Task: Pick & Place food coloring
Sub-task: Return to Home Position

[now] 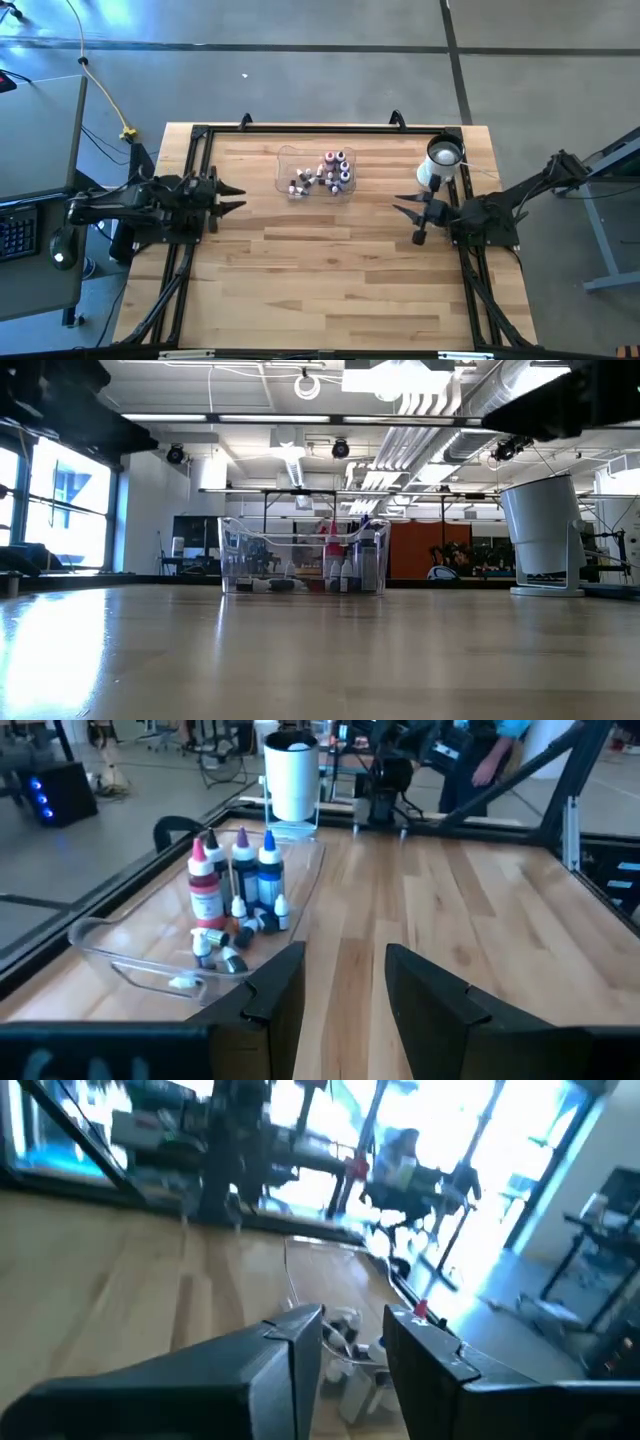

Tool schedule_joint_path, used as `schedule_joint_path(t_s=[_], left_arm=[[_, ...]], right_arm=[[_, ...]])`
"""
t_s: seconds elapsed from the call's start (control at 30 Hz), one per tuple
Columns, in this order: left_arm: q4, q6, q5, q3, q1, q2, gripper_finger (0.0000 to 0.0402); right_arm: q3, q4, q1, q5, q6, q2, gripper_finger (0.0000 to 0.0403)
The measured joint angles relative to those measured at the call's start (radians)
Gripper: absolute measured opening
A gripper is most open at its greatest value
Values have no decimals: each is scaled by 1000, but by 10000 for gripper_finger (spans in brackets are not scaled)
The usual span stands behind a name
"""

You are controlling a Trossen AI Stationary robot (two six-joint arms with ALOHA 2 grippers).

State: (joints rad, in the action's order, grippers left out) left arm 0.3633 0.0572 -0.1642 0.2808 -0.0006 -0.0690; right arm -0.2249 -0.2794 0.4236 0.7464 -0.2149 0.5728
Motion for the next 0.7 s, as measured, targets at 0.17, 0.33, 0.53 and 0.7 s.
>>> schedule_joint_path(t_s=[0.17,0.33,0.53,0.7], left_arm=[[-17,9,0,-58,0,2,138],[-16,59,-2,-89,0,1,138],[9,60,-2,-113,0,1,138],[21,60,-3,-114,0,1,138]], right_arm=[[197,-222,0,-5,-146,-187,103],[208,-192,0,2,-212,-292,103],[209,-170,0,-2,-213,-305,103],[209,-169,0,-2,-213,-305,103]])
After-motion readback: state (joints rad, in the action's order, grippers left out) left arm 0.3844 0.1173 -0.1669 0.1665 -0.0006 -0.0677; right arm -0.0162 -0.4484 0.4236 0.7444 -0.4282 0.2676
